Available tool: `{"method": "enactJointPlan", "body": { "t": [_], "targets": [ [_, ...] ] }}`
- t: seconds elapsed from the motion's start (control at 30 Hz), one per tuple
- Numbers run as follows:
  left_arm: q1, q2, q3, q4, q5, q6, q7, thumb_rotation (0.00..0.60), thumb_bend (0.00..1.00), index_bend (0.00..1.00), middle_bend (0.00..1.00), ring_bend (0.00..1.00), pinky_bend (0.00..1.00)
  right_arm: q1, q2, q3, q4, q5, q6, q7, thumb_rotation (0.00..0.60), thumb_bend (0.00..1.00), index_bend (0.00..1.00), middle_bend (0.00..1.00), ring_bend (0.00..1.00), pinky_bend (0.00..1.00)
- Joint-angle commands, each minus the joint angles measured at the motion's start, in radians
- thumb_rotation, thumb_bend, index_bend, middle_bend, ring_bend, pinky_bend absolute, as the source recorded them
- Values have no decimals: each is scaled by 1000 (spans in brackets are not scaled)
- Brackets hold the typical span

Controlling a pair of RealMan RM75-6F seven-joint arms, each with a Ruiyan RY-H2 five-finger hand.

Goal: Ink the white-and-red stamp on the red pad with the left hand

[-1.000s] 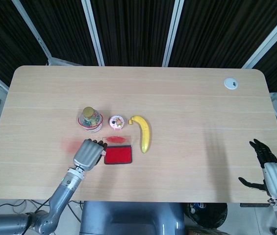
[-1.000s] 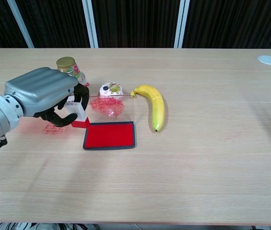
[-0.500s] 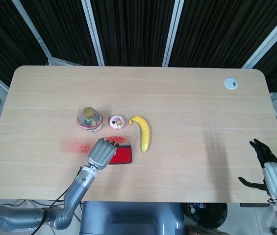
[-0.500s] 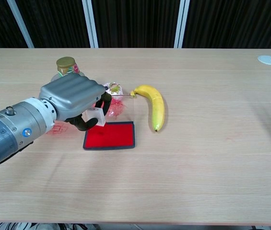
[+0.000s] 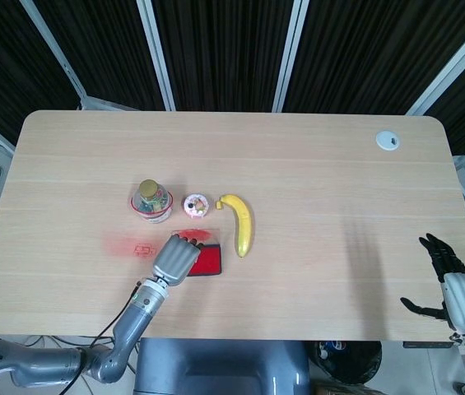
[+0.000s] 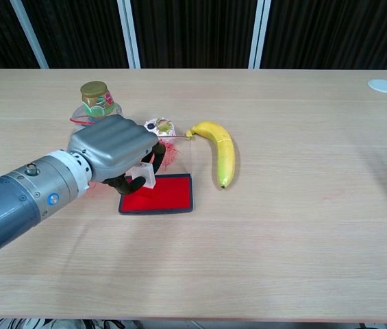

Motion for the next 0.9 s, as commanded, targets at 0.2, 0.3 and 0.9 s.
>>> {"method": "enactJointPlan", "body": {
  "t": [0.2,0.3,0.9],
  "targets": [
    [-5,-14,6,30,1,-8,-6,600,559,689,722,563,622,1,0,0,0,1,-2,1,600,119,0,0,0,177],
    [-5,-18,14,40,-2,-15,-5,600,559,690,724,564,622,1,0,0,0,1,-2,1,600,119,0,0,0,177],
    [0,-26,30,57,-11,-27,-5,600,559,699,730,574,629,0,1,0,-2,2,-3,1,600,120,0,0,0,177]
  ]
}}
